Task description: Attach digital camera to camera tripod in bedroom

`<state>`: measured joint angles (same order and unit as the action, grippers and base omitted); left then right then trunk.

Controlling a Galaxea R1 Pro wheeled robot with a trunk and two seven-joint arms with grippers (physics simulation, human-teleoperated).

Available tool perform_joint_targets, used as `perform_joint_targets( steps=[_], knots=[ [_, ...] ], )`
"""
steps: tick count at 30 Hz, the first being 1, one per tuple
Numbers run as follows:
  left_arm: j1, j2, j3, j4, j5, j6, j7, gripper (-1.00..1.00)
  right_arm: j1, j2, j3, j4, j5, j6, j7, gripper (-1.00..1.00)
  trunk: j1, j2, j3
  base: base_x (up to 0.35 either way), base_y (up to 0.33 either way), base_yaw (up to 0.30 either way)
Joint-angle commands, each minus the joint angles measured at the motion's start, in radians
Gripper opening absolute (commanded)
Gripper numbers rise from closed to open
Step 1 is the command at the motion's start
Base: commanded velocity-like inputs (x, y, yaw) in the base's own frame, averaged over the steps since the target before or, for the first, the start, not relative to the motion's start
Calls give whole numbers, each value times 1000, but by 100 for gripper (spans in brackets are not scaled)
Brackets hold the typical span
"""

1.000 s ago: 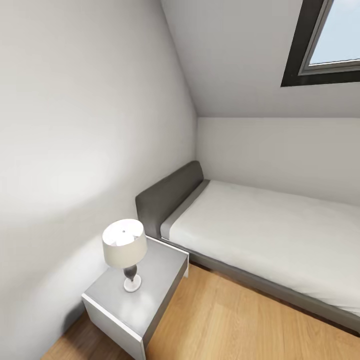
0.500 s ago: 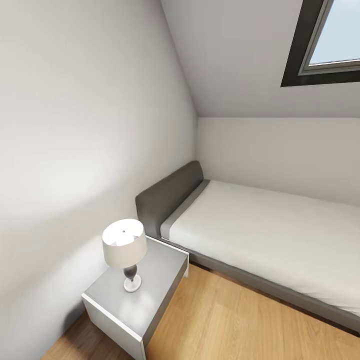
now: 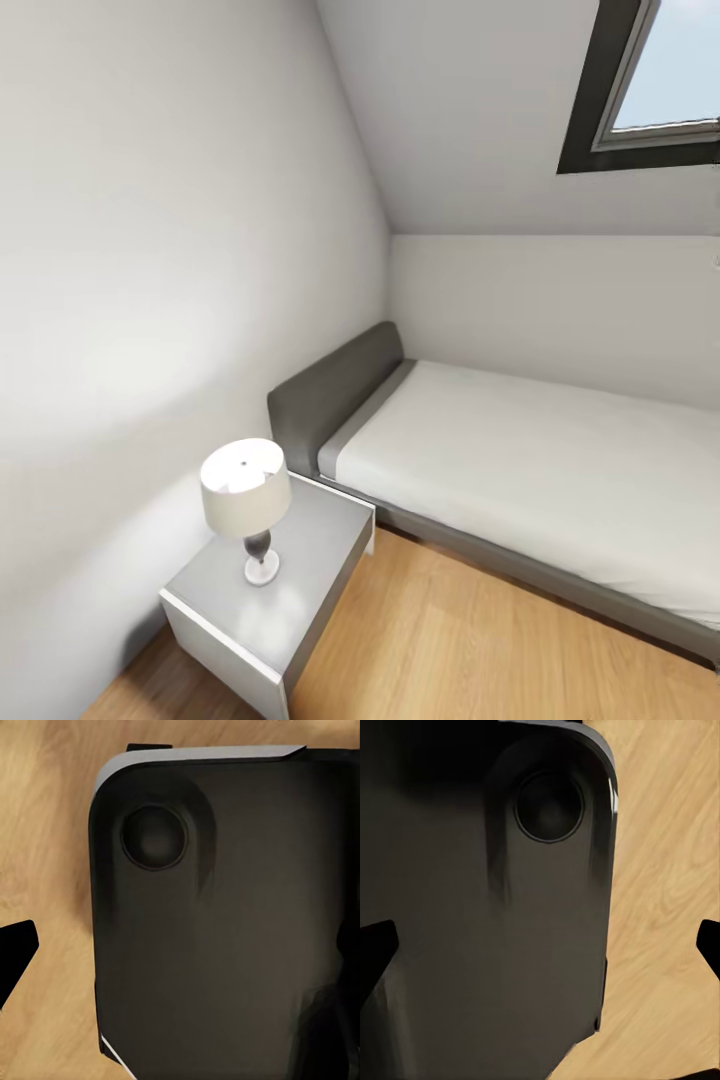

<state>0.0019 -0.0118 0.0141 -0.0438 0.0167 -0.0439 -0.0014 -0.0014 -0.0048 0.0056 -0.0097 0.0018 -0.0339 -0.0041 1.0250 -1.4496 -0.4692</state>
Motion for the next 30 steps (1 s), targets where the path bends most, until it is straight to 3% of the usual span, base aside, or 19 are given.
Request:
perform_joint_targets(
  steps=[1, 30],
  knots=[
    [0, 0, 1, -1, 2, -2, 0, 100, 0, 0, 1, 0, 0, -6, 0, 100, 0, 0, -1, 0, 0, -195],
    [0, -1, 1, -2, 2, -4, 0, 100, 0, -2, -1, -1, 3, -14, 0, 100, 0, 0, -1, 0, 0, -240]
  ],
)
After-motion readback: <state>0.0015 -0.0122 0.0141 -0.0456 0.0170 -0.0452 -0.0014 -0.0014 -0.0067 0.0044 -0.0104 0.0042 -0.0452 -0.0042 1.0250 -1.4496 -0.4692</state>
